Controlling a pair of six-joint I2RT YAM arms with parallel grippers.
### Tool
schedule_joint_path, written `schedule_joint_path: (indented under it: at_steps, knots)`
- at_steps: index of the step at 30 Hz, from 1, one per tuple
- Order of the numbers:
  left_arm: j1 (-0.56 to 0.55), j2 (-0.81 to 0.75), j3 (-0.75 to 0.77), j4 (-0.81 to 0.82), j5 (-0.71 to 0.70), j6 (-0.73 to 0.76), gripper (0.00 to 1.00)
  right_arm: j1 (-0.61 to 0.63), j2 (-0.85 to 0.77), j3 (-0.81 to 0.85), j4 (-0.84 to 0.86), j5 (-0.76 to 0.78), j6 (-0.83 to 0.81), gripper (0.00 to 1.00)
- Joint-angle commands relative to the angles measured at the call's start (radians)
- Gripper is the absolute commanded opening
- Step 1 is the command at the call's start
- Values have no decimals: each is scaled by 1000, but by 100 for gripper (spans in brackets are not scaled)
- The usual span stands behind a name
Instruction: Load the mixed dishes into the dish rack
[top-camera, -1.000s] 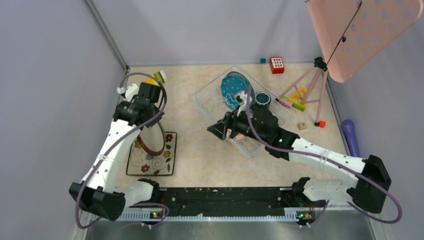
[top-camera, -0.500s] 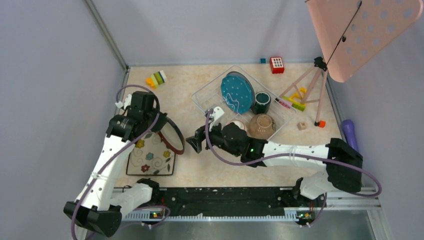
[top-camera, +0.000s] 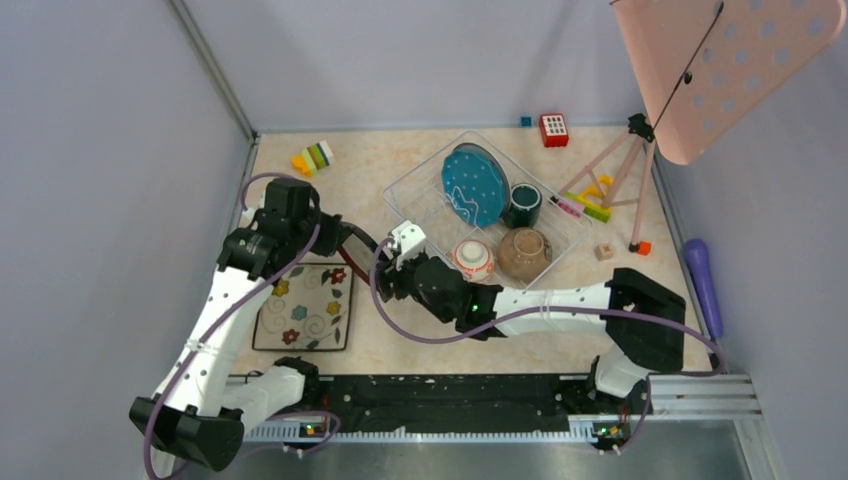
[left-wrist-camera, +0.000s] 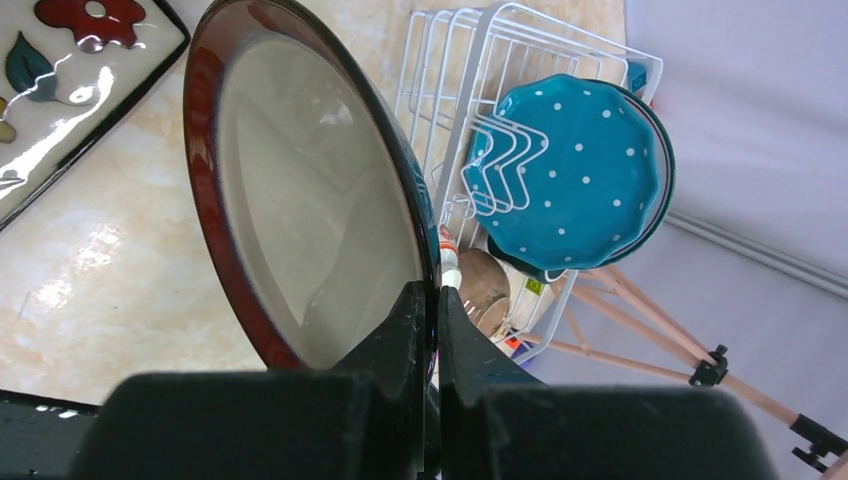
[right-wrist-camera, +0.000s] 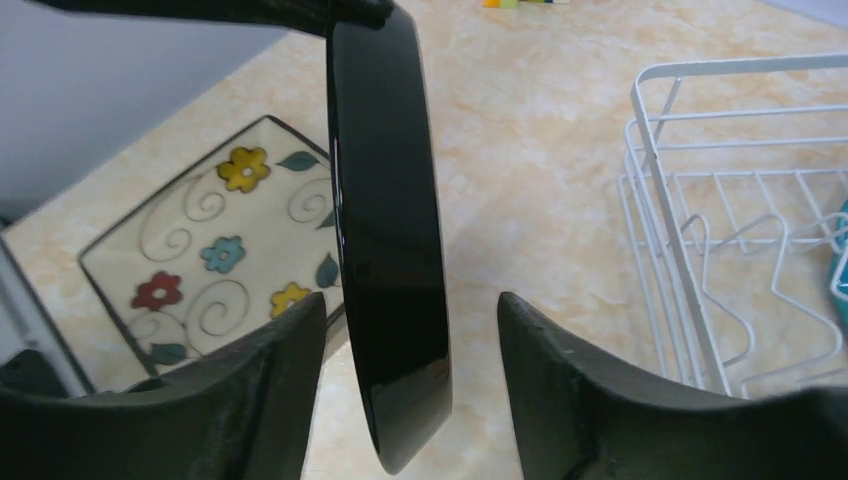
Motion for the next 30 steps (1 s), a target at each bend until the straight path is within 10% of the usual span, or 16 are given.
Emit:
schedule_joint_path:
  at_steps: [1, 6, 9, 13, 30]
  knots:
    - [0, -51, 21, 153, 31, -61, 0, 32, 47, 77, 37, 111, -82, 54]
    - [0, -51, 9, 167, 44, -66, 5, 39, 64, 111, 36, 137, -116, 0]
    - [5, -75, -16, 194, 29, -50, 63, 38, 43, 104, 63, 157, -130, 0]
    - [16, -132, -22, 174, -91, 24, 93, 37, 9, 121, 71, 167, -175, 0]
    - [22, -313, -70, 96, -276, 703, 97, -96, -280, 264, -195, 19, -220, 0]
